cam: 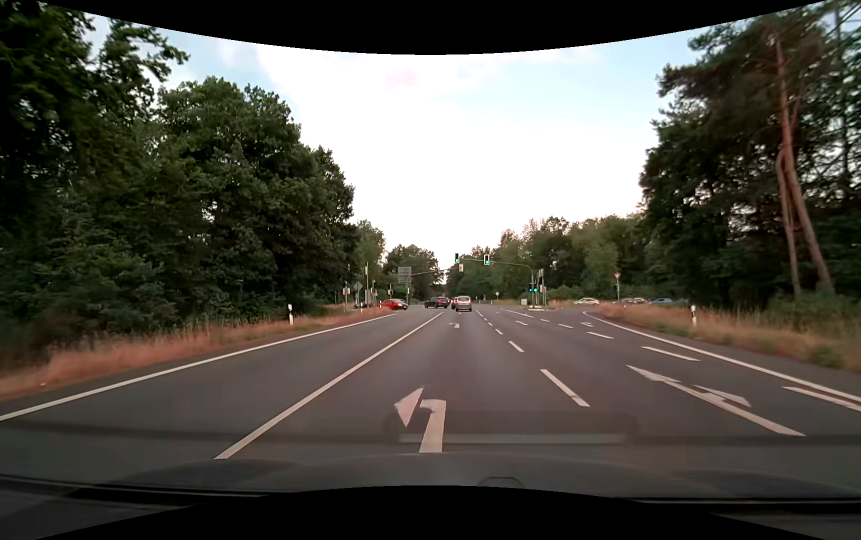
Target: Follow the waypoints while adhering to traffic rules and regulations
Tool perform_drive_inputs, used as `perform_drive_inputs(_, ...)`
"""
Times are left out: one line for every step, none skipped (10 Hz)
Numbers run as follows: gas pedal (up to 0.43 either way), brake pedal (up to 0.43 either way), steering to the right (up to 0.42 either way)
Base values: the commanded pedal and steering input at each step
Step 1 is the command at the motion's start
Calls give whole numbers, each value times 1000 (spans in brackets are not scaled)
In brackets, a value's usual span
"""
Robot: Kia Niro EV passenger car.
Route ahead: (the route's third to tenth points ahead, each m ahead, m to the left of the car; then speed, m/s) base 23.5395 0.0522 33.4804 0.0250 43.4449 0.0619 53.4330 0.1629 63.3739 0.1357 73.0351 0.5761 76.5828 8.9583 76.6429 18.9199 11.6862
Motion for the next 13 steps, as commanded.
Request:
perform_drive_inputs(0,110,-3)
perform_drive_inputs(0,110,-3)
perform_drive_inputs(0,116,-3)
perform_drive_inputs(0,116,-3)
perform_drive_inputs(0,116,-3)
perform_drive_inputs(0,116,-3)
perform_drive_inputs(0,116,-3)
perform_drive_inputs(0,116,-3)
perform_drive_inputs(0,116,-3)
perform_drive_inputs(0,116,-3)
perform_drive_inputs(0,116,-3)
perform_drive_inputs(0,116,-3)
perform_drive_inputs(0,116,-2)
